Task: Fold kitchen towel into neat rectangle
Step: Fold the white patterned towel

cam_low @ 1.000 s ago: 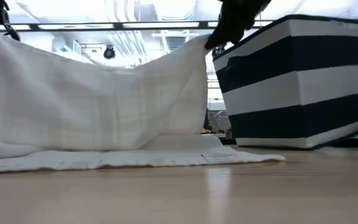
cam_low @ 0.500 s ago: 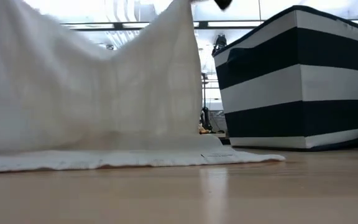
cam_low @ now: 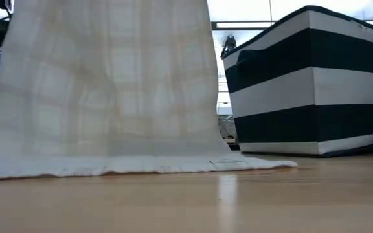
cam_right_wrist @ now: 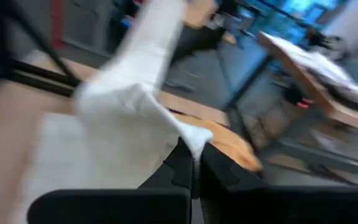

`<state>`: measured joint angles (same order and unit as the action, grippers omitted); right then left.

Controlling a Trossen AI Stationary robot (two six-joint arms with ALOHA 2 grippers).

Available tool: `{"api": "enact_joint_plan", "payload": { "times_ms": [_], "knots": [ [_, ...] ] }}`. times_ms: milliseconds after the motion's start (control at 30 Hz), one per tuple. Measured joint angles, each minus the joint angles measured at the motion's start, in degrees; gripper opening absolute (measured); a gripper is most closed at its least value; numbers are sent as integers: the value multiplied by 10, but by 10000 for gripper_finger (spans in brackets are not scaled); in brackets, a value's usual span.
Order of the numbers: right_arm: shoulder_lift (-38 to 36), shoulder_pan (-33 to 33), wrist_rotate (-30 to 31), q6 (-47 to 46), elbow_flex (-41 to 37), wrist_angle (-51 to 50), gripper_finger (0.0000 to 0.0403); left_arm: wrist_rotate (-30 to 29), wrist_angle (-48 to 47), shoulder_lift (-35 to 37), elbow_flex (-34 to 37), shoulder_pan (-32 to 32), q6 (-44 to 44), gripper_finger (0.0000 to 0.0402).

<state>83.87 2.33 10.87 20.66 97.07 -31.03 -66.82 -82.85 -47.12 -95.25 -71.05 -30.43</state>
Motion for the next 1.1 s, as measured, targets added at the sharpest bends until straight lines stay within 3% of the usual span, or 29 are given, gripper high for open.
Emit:
{"api": "enact_joint_plan", "payload": {
  "times_ms": [133,267,400,667,833,1100],
  "knots": [
    [32,-45,3,-2,-11,-1,0,-2,-72,30,20,1,-112,0],
    [78,-88,9,15,-11,0,0,3,-56,71,57,2,-117,0],
    [121,-124,68,26,6,-4,0,1,-57,103,74,4,-124,0],
    [141,-172,121,82,58,3,0,-27,-72,157,80,5,-113,0],
    [144,-210,118,102,83,13,0,-29,-72,191,80,10,-90,0],
    [145,-240,41,50,57,34,0,-43,-72,231,83,11,-68,0]
  ]
}}
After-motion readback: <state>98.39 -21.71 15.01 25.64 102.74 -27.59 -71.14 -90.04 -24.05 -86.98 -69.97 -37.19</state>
